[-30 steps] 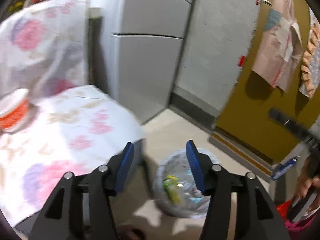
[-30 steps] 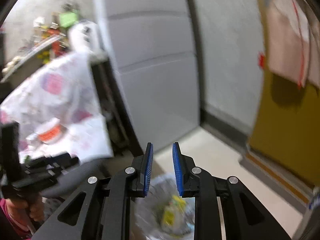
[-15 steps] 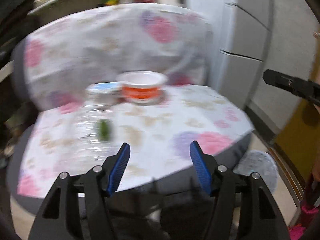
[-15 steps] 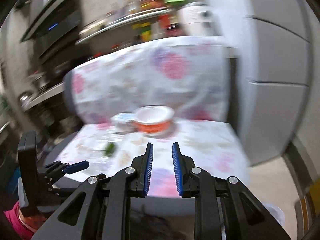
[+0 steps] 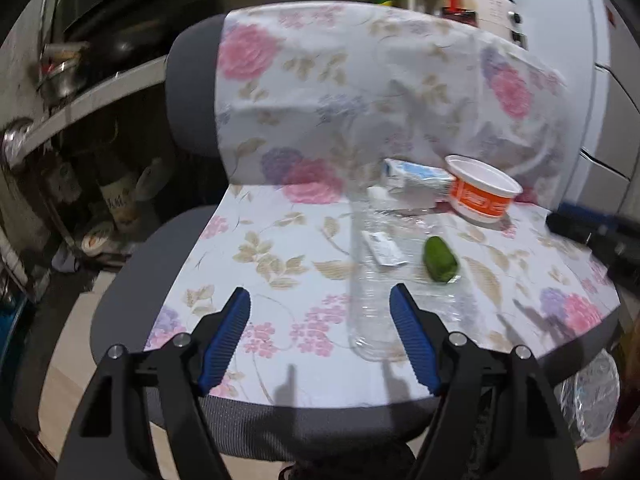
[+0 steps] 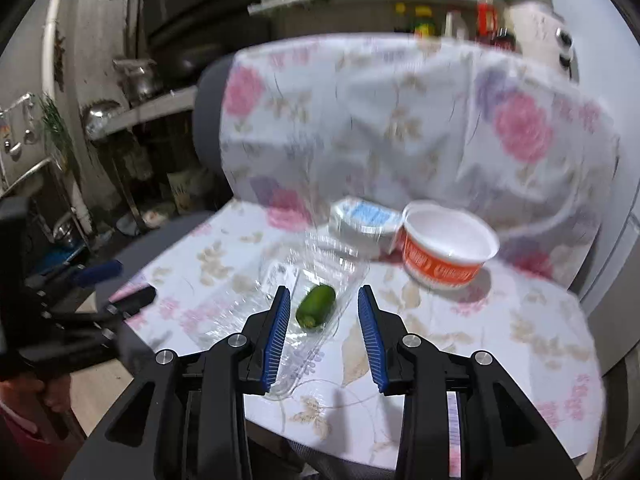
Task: Collect trash
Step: 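Move both tools back to the chair and grasp the green cucumber with the right gripper, then grasp the clear plastic tray with the left gripper while the right holds the cucumber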
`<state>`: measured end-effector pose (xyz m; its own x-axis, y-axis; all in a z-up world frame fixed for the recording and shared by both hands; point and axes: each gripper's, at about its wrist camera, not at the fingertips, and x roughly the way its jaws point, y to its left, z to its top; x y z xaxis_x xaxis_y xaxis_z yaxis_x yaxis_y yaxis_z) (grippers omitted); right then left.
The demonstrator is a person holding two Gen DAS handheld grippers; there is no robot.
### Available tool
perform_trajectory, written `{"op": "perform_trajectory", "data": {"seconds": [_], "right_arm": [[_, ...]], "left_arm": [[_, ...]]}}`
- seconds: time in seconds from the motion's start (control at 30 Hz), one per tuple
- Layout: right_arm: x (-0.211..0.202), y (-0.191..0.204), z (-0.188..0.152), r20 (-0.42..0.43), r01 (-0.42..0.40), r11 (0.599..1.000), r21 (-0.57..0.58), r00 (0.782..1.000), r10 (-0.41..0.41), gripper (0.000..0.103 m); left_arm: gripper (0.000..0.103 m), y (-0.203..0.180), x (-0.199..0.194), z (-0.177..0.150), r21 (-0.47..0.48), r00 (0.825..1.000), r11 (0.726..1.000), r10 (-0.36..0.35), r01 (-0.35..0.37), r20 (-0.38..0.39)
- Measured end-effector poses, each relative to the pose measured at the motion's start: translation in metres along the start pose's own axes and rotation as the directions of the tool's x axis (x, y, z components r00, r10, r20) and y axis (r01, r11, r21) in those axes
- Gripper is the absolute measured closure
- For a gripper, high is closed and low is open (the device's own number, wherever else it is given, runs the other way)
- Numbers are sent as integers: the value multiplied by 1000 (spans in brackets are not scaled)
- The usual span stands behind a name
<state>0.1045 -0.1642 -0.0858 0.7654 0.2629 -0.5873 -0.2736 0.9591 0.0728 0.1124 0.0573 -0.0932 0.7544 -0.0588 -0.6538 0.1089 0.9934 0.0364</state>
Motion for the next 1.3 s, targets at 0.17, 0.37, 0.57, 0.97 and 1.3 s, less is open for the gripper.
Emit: {"op": "perform_trajectory", "data": {"seconds": [0.17,0.37,0.57,0.97,1.3], "right_arm": [[56,-1,-4,-95,1,998,55,995,4,66],[109,9,-2,-165,9,999,48,986,-1,66],[147,18,-4,-222,106,994,11,970,-101,64],[151,30,1,-208,182,981,-61,959,-191,70],[53,4,20,-22,128,992,-11,991,-129,70]], "left_arm": [[33,11,27,-4,-33,999,999,2,-3,-35],[33,17,51,-9,-49,997,999,5,-9,-72],[33,26,60,-6,-65,997,998,14,-19,-76],[33,22,59,-2,-78,997,997,-32,26,-75],[36,-12,96,12,-22,979,988,-157,156,-127]]}}
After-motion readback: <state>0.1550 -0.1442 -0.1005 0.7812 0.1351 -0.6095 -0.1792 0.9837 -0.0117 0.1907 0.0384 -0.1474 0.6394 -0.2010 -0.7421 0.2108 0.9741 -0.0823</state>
